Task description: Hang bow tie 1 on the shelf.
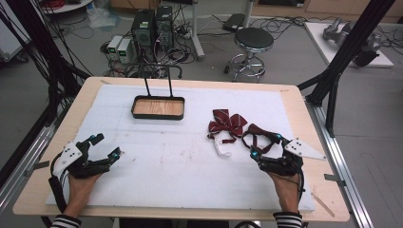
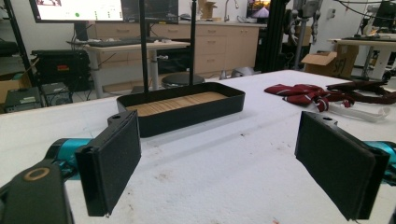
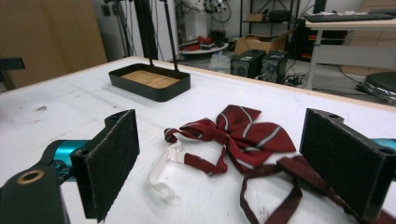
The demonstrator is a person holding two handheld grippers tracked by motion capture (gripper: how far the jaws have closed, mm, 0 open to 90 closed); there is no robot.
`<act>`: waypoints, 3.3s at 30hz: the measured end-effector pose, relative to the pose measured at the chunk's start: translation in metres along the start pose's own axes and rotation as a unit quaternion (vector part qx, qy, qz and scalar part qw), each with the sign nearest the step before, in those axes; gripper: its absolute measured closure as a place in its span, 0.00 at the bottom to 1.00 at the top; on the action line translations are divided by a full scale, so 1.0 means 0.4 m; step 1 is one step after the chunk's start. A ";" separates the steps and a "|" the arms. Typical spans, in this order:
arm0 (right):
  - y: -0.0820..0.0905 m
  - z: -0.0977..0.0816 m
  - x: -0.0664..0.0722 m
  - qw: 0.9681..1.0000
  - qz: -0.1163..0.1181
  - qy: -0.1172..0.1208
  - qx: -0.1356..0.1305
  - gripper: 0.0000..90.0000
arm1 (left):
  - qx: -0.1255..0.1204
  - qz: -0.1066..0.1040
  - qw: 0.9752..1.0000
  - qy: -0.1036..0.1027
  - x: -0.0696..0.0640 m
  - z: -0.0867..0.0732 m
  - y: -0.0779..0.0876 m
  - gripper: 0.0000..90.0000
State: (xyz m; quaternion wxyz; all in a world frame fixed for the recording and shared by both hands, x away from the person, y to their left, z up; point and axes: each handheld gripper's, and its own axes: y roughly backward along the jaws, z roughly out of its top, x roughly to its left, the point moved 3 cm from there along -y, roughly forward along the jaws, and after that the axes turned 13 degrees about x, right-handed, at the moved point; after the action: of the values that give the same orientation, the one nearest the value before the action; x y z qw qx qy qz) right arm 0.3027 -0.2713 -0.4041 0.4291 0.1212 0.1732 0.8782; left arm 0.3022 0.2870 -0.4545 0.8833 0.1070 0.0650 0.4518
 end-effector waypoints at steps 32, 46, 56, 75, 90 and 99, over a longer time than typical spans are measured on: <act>-0.161 0.212 -0.005 0.989 0.034 0.081 0.118 0.12 | 0.000 -0.001 1.000 0.000 0.001 0.000 0.000 0.16; -0.243 0.241 -0.019 0.978 0.033 0.103 0.179 0.12 | -0.001 0.000 1.000 -0.002 0.001 0.000 0.002 0.16; -0.319 0.225 -0.027 0.959 0.038 0.125 0.253 0.12 | -0.003 0.000 1.000 -0.001 0.001 -0.001 0.002 0.16; -0.389 0.177 -0.043 0.935 0.030 0.117 0.333 0.12 | -0.001 -0.001 1.000 0.000 0.000 0.000 0.001 0.16; -0.427 0.146 -0.049 0.914 0.038 0.141 0.378 0.26 | -0.001 0.000 1.000 -0.001 0.000 0.000 0.001 0.16; -0.436 0.133 -0.055 0.907 0.042 0.143 0.394 0.33 | 0.000 -0.001 1.000 0.001 0.000 0.000 0.000 0.16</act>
State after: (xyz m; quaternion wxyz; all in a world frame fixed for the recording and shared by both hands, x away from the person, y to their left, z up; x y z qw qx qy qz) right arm 0.4590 -0.1785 -0.4283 0.2792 0.1606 0.5598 0.7635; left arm 0.3023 0.2871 -0.4545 0.8836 0.1065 0.0655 0.4512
